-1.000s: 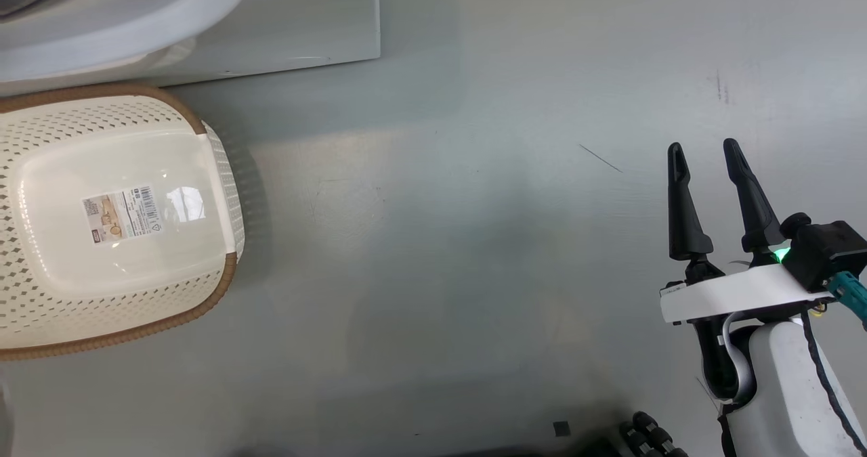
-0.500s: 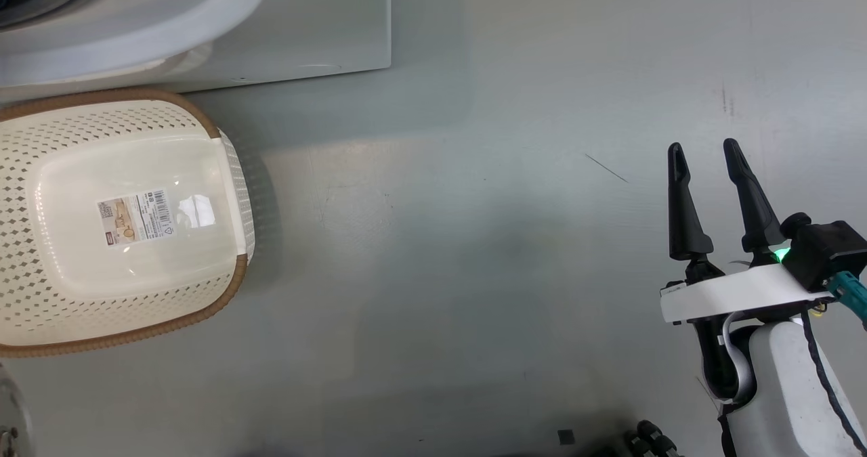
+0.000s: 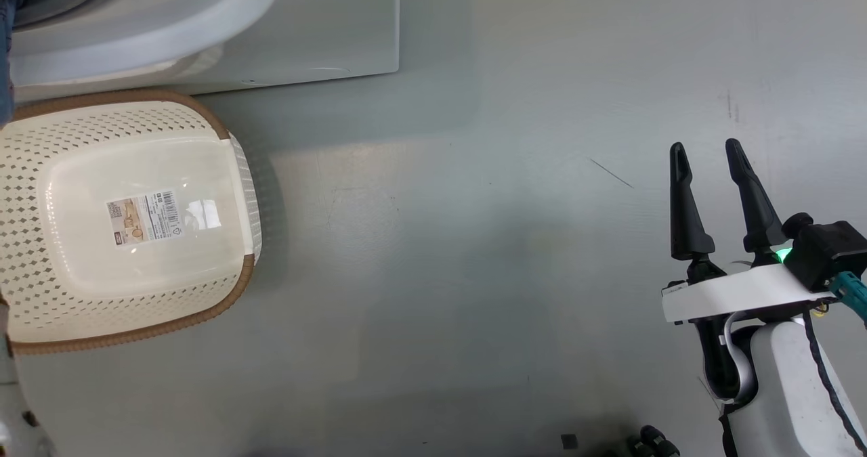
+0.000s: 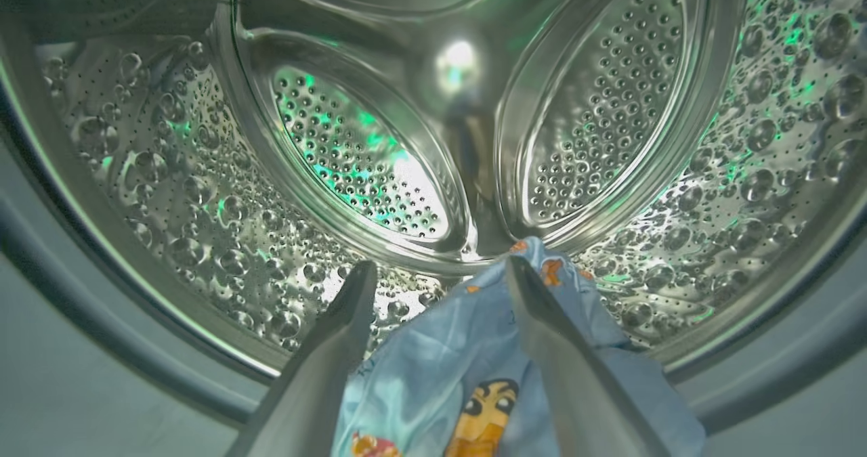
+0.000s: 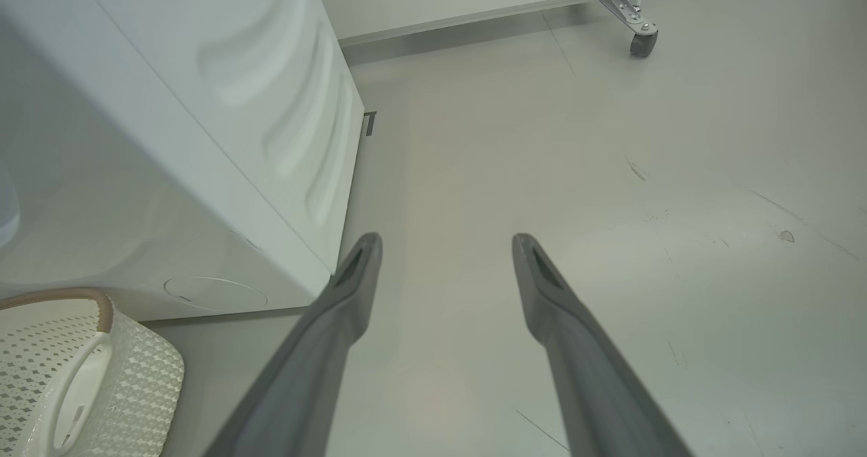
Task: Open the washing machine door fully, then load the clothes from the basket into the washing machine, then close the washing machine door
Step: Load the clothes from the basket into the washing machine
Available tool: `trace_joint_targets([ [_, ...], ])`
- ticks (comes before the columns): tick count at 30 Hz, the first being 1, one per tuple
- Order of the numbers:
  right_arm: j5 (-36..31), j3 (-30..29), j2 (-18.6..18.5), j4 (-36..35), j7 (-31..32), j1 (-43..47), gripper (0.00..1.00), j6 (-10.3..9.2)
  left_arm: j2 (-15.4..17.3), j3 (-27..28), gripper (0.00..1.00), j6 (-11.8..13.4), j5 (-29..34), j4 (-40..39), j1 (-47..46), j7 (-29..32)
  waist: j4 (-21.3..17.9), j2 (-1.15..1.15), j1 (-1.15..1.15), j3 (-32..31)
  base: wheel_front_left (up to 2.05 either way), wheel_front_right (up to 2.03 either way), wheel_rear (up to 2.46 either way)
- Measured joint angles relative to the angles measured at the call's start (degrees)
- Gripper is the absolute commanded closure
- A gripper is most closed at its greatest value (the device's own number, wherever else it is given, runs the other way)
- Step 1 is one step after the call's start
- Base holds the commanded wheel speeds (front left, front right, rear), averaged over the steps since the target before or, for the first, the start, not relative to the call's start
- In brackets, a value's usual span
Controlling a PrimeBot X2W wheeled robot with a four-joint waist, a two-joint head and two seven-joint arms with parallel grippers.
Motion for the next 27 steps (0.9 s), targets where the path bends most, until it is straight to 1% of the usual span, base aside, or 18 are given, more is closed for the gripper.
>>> trace_joint_targets([
  [6, 0.0, -0.2, -0.1, 0.0, 0.0, 0.0, 0.00, 0.00, -2.5, 1.4, 0.00, 0.0, 0.1, -4.3, 5.2, 0.0, 0.4, 0.00, 0.00, -0.1, 0.00, 0.00, 0.00],
  [18, 0.0, 0.0, -0.1, 0.0, 0.0, 0.1, 0.00, 0.00, -6.4, 4.4, 0.00, 0.1, 0.1, -13.8, 14.4, 0.0, 0.9, 0.00, 0.00, -0.3, 0.00, 0.00, 0.00],
  [27, -0.4, 0.2, -0.7, -0.1, 0.0, 0.1, 0.00, 0.00, -8.8, 4.8, 0.00, 0.1, 0.4, -17.0, 19.7, 0.0, 1.3, 0.00, 0.00, -0.3, 0.00, 0.00, 0.00],
])
